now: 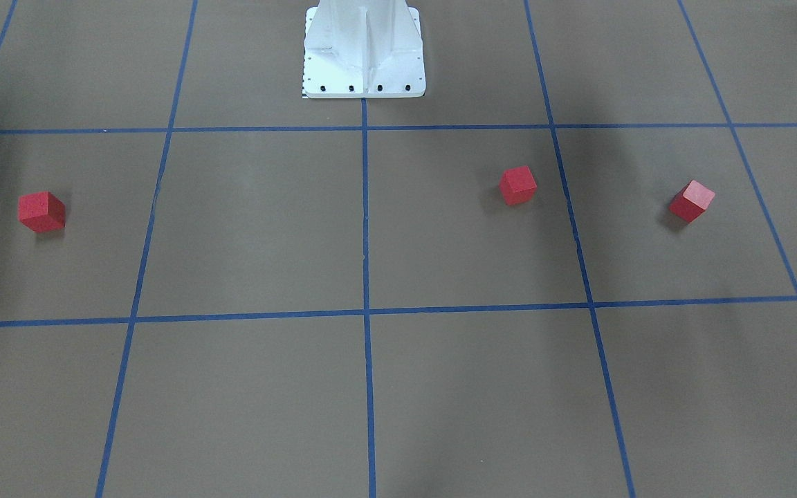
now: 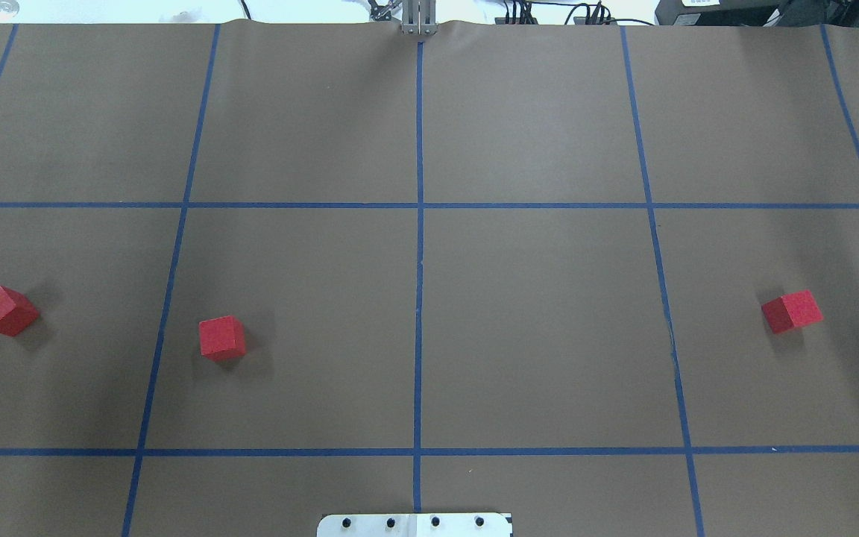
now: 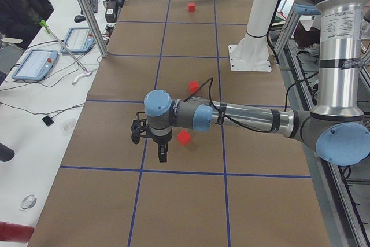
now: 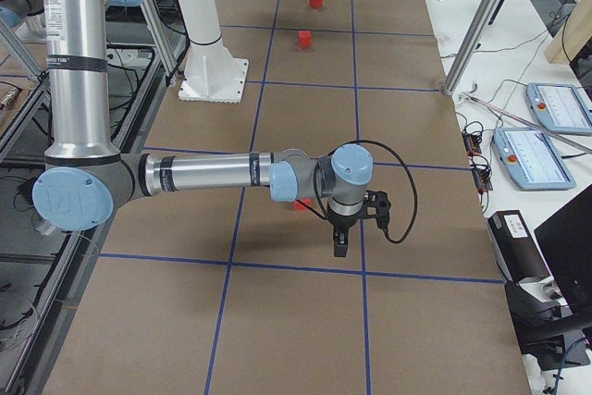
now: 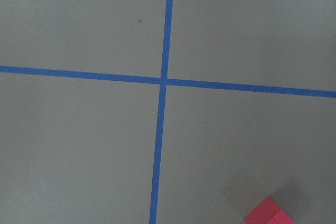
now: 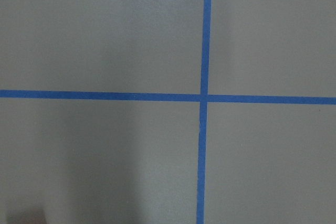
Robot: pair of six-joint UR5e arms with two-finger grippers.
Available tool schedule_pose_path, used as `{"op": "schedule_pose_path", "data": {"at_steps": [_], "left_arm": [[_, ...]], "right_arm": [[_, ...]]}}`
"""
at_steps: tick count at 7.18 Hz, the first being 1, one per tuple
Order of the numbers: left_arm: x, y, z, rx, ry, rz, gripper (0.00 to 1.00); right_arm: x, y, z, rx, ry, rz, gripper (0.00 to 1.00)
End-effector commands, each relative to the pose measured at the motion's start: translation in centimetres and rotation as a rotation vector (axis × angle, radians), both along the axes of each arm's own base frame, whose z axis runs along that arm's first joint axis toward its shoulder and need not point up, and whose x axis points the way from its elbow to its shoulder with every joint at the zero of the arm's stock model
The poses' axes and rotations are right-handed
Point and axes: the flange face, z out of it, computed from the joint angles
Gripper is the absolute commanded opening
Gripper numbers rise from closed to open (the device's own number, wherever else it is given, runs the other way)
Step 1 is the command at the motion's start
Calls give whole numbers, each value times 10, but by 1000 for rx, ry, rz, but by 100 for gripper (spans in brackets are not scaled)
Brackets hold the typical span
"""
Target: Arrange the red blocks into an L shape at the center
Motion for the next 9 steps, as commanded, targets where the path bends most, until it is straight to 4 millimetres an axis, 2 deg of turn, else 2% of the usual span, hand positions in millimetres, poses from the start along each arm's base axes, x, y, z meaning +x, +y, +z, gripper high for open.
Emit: {"op": "schedule_pose_path", "data": {"at_steps": [1, 3, 4, 7, 8, 9], "left_arm": [[-1, 3, 4, -6, -6, -6, 100], [0, 1, -7, 14, 5, -4, 100], [0, 2, 7, -7, -2, 2, 100], [2, 0, 3, 9, 4, 5, 100], [3, -1, 1, 38, 7, 7, 100], [3, -1, 0, 45, 8, 7, 100]], "right_arm": [[3, 3, 2, -3, 1, 6, 100], [3, 5, -1, 4, 0, 6, 100], [4, 6, -8, 17, 0, 7, 100], [0, 2, -9, 16, -4, 6, 100], [-10, 3, -15, 6, -87, -13, 100], [-35, 4, -23, 7, -157, -65, 100]]}}
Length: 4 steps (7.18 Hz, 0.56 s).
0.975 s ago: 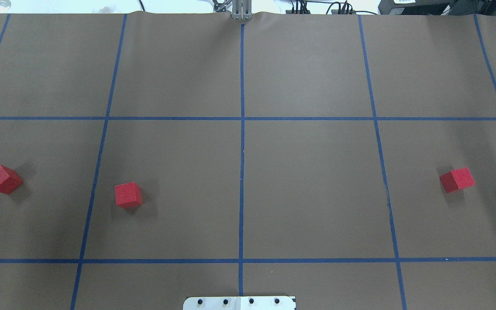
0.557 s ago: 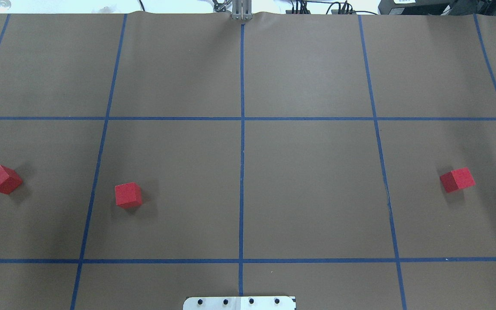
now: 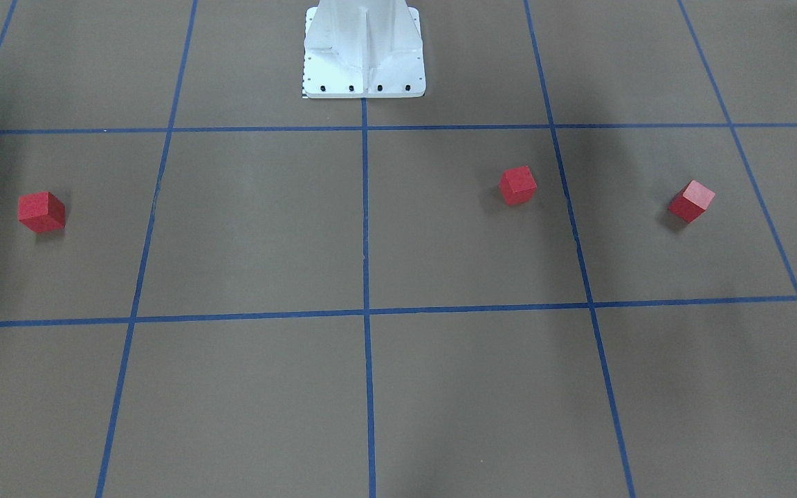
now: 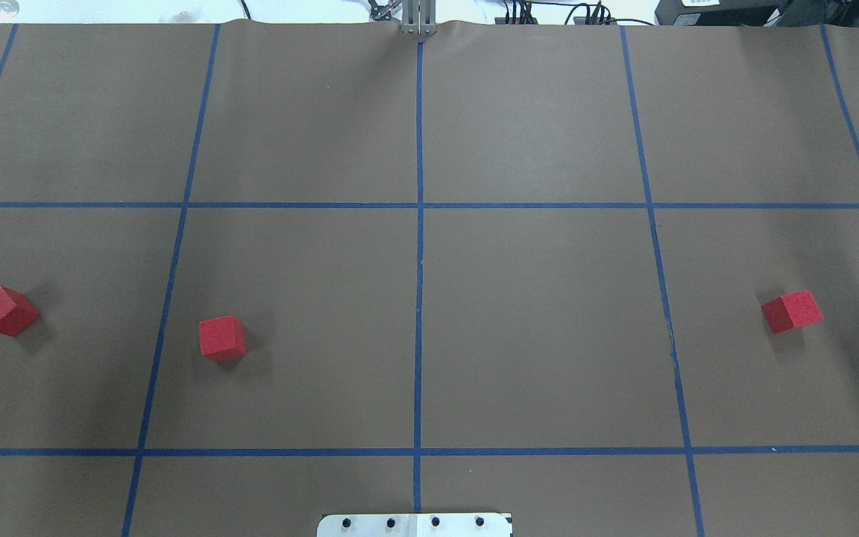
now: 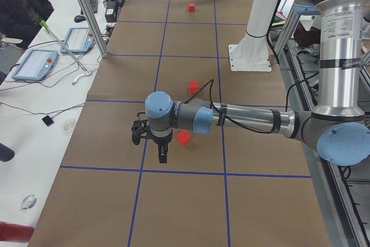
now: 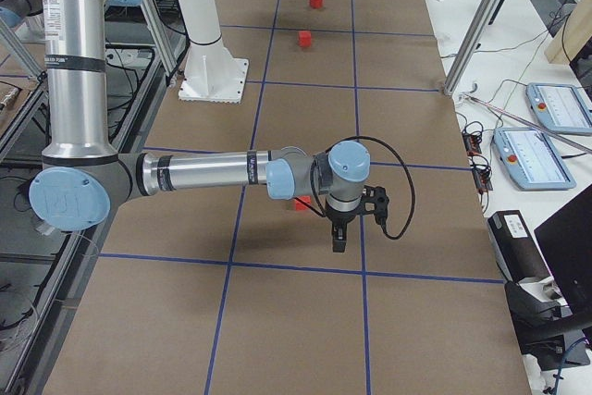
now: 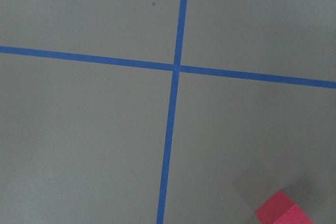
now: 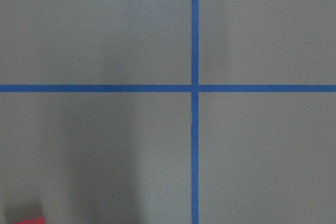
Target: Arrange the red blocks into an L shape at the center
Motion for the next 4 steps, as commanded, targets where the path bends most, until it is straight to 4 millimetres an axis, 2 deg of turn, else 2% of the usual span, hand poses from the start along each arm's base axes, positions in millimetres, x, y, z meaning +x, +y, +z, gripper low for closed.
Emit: {"op": "schedule_pose_path", "data": {"at_steps": [1, 2, 3, 4], "left_arm": [[1, -1, -1, 12, 4, -1, 100], [1, -1, -2, 12, 4, -2, 100], [1, -1, -2, 11, 4, -3, 100], [1, -1, -4, 15, 6, -3, 100]], "right_arm": [[-62, 0, -17, 67, -90, -118, 100], [-96, 2, -25, 55, -99, -123, 100], [-116, 4, -27, 20, -73, -80, 100], [-133, 6, -34, 65, -81, -94, 100]]}}
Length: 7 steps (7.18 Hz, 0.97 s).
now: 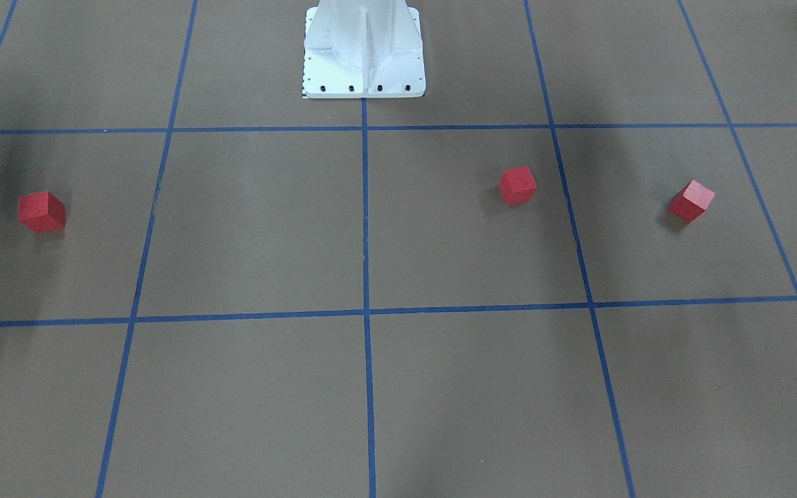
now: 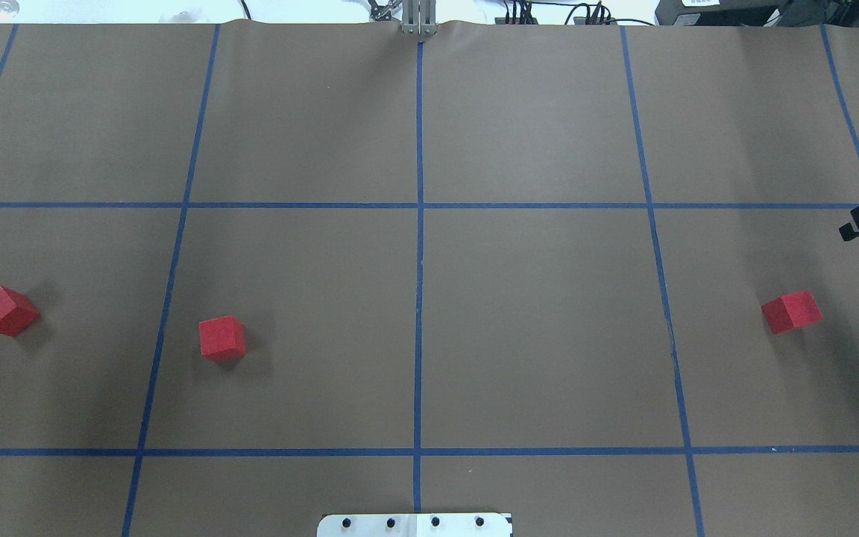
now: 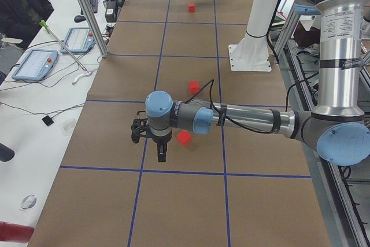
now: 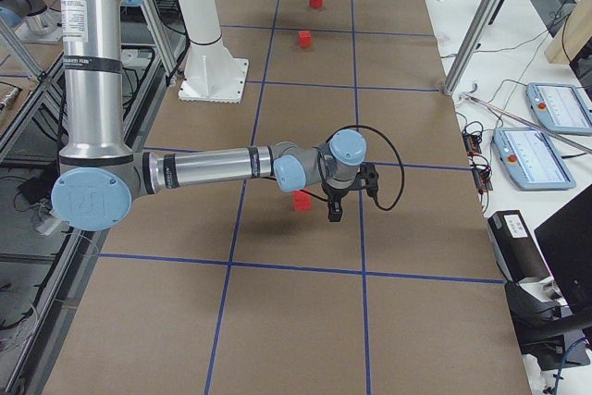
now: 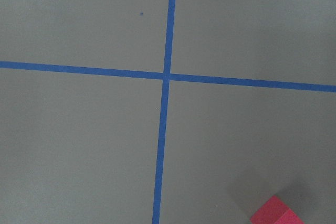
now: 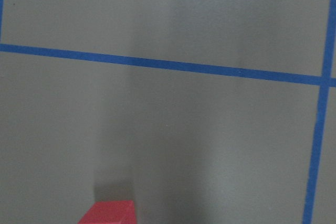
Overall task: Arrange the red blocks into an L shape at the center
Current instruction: 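Reach the right gripper down to the red cube farthest from the left arm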
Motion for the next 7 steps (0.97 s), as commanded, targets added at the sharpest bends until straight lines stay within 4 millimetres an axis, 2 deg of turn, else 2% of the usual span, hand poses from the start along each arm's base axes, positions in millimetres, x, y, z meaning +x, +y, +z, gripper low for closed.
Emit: {"op": "schedule_pose_path", "data": {"at_steps": [1, 2, 6, 7], "left_arm": [[0, 0, -4, 8, 2, 0, 100], [0, 0, -4, 8, 2, 0, 100], [0, 0, -4, 14, 2, 0, 100], [0, -1, -5, 17, 3, 0, 100]], "right_arm": [[-44, 10, -9, 51, -9, -32, 100], [-51, 14, -9, 51, -8, -50, 100], [-104, 39, -7, 51, -2, -165, 100], [-108, 42, -3, 65, 30, -166, 100]]}}
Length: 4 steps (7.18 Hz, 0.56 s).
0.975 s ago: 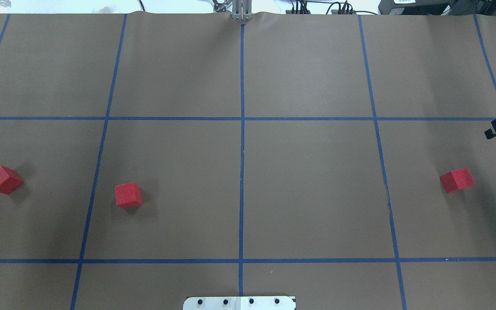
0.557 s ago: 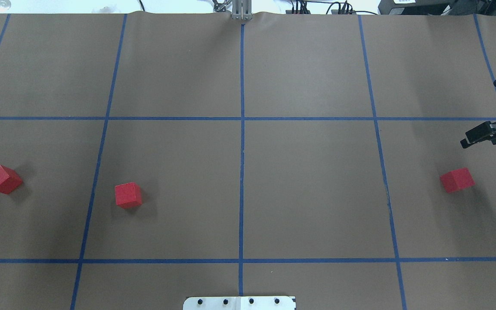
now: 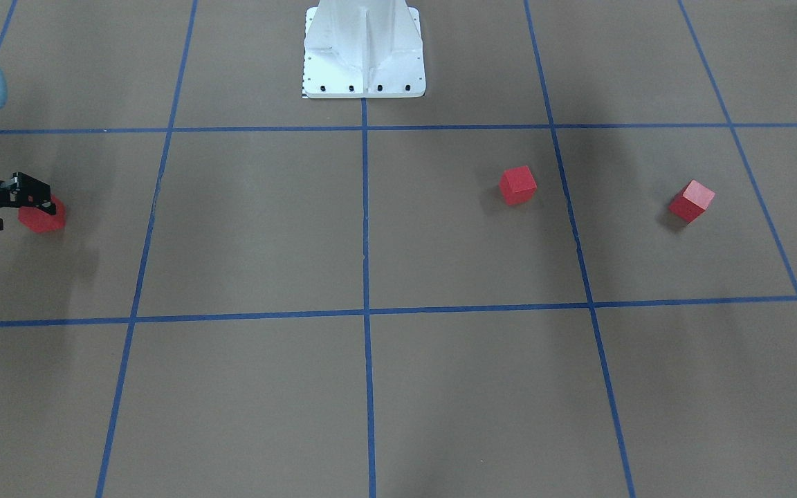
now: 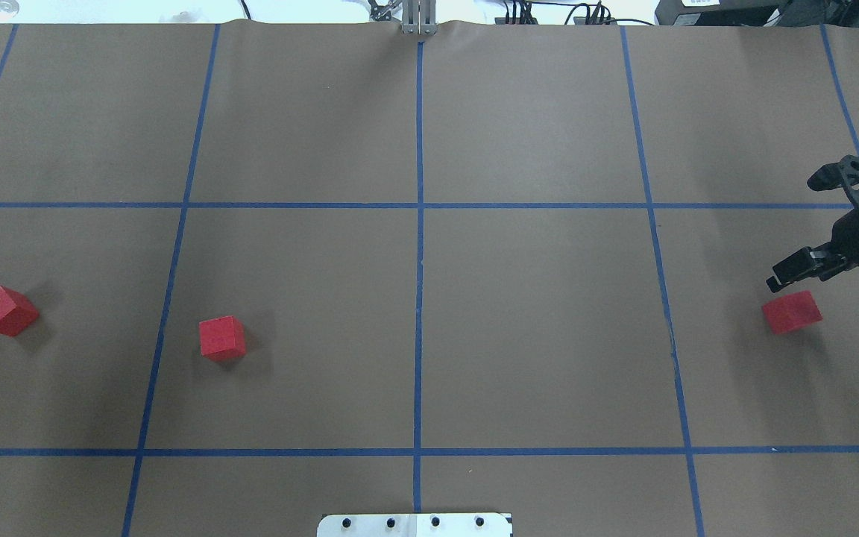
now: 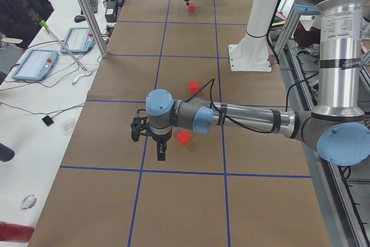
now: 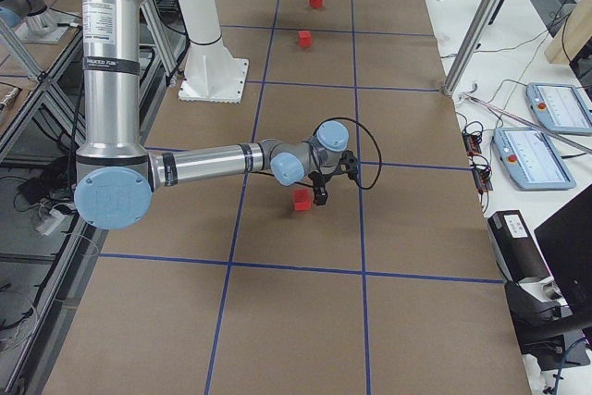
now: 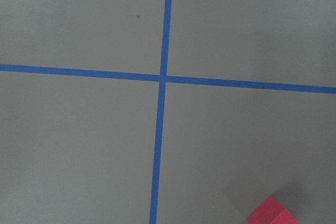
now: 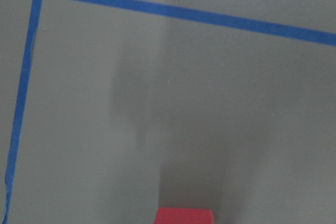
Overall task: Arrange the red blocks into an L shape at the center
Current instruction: 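Reach the right gripper down to the red cube farthest from the left arm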
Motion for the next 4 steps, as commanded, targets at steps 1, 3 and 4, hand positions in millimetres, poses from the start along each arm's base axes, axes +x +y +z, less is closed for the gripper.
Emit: {"op": "schedule_pose_path", "data": {"at_steps": [1, 3, 4], "left_arm": [[0, -1, 0, 0, 0, 0, 100], [0, 0, 1, 0, 0, 0, 100], [0, 0, 0, 0, 0, 0, 100]], "right_arm": [[-5, 9, 9, 7, 34, -11, 100], [-1, 13, 19, 6, 64, -2, 99], [-2, 15, 22, 0, 68, -4, 99]]}}
